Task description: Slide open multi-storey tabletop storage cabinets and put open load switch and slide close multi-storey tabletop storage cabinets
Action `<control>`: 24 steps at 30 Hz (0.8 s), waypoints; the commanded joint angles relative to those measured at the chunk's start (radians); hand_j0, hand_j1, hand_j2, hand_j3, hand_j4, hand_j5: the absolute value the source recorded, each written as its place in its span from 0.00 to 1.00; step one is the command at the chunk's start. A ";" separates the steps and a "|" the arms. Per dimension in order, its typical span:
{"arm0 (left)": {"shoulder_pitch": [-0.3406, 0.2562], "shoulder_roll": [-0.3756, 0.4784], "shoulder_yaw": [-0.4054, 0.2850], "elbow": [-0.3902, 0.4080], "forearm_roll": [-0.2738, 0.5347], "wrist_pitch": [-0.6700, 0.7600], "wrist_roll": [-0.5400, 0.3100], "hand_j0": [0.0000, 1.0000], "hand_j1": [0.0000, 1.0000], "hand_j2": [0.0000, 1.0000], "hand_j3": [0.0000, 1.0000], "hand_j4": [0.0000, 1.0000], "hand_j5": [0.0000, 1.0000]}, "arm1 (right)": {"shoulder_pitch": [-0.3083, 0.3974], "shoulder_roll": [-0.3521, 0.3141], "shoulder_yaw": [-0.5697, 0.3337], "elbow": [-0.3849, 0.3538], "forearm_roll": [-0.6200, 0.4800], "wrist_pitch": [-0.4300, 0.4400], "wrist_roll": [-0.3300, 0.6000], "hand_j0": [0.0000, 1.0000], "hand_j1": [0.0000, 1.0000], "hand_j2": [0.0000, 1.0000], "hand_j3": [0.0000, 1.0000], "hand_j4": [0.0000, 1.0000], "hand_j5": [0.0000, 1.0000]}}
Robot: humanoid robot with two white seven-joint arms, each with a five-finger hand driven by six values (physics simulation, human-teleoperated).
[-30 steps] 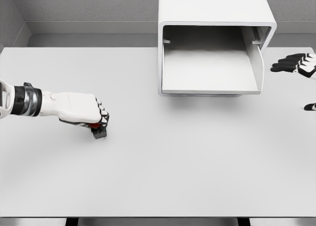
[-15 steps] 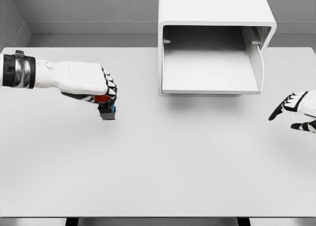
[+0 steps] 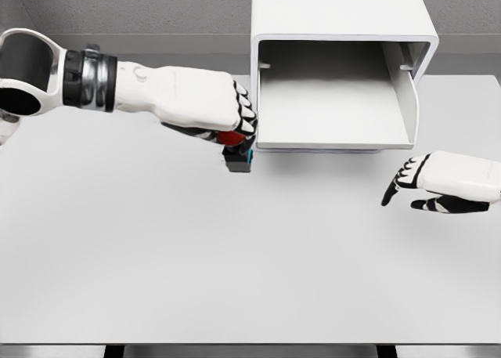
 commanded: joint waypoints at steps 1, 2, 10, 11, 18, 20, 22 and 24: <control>0.000 -0.048 0.001 0.000 0.007 0.004 0.001 0.45 0.45 0.45 0.45 0.45 0.45 | 0.000 0.008 0.024 0.000 -0.003 0.003 0.000 0.61 0.61 0.61 0.61 0.61 0.61; -0.005 -0.065 0.001 0.000 0.008 0.004 0.001 0.45 0.45 0.45 0.45 0.45 0.45 | -0.002 0.010 0.024 0.000 -0.003 0.003 0.000 0.61 0.61 0.61 0.61 0.61 0.61; -0.064 -0.187 -0.021 0.104 0.001 0.004 0.001 0.45 0.45 0.45 0.45 0.45 0.45 | -0.003 0.014 0.024 0.000 -0.003 0.003 0.000 0.63 0.63 0.63 0.63 0.63 0.63; -0.095 -0.203 -0.051 0.135 0.002 0.004 0.001 0.45 0.45 0.45 0.45 0.45 0.45 | -0.003 0.014 0.024 0.000 -0.003 0.003 0.000 0.63 0.63 0.63 0.63 0.63 0.63; -0.184 -0.388 -0.062 0.362 0.001 0.004 0.001 0.46 0.46 0.46 0.46 0.46 0.46 | -0.003 0.017 0.037 0.000 -0.003 0.003 0.000 0.64 0.64 0.64 0.64 0.64 0.64; -0.196 -0.390 -0.061 0.373 0.001 0.004 0.001 0.46 0.46 0.46 0.46 0.46 0.46 | -0.003 0.017 0.037 0.000 -0.003 0.003 0.000 0.64 0.64 0.64 0.64 0.64 0.64; -0.204 -0.398 -0.061 0.434 -0.004 0.004 0.001 0.47 0.47 0.47 0.47 0.47 0.47 | -0.003 0.017 0.037 0.000 -0.003 0.003 0.000 0.64 0.64 0.64 0.64 0.64 0.64; -0.206 -0.416 -0.061 0.486 -0.031 0.004 0.001 0.49 0.49 0.49 0.49 0.49 0.49 | -0.003 0.021 0.038 0.000 -0.003 0.003 0.000 0.64 0.64 0.64 0.64 0.64 0.64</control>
